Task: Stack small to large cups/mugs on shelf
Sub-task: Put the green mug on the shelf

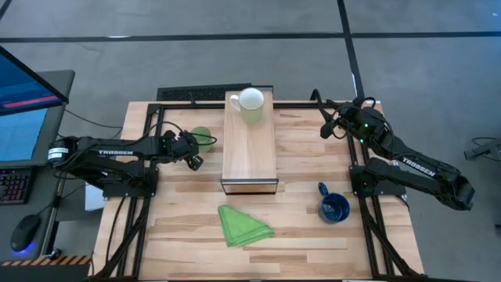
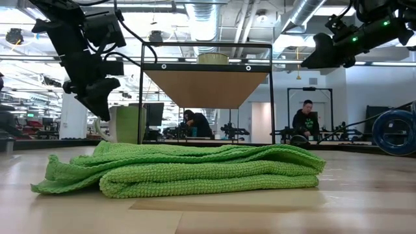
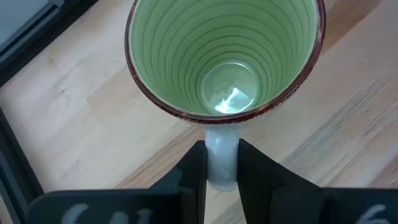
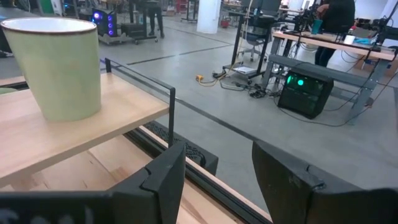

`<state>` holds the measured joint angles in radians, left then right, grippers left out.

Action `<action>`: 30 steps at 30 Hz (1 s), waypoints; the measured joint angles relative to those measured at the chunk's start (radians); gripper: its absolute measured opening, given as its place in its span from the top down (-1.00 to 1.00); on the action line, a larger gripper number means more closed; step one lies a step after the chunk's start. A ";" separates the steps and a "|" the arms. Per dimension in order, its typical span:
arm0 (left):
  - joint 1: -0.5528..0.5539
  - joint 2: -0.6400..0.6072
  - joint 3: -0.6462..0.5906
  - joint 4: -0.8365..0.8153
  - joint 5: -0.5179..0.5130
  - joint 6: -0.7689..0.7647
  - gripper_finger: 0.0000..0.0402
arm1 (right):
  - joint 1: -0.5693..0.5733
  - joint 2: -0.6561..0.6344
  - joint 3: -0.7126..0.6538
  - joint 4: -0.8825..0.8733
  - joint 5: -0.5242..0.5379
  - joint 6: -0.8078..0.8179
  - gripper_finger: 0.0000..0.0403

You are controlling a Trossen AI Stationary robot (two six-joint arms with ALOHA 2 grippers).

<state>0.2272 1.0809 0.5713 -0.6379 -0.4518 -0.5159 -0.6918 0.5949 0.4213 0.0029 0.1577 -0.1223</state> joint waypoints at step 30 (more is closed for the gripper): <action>0.000 0.002 0.193 -0.088 0.000 0.189 0.76 | 0.000 0.000 0.000 0.000 0.000 0.000 -0.04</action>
<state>0.2268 1.0824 0.7638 -0.7255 -0.4517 -0.3270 -0.6918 0.5949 0.4213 0.0025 0.1574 -0.1223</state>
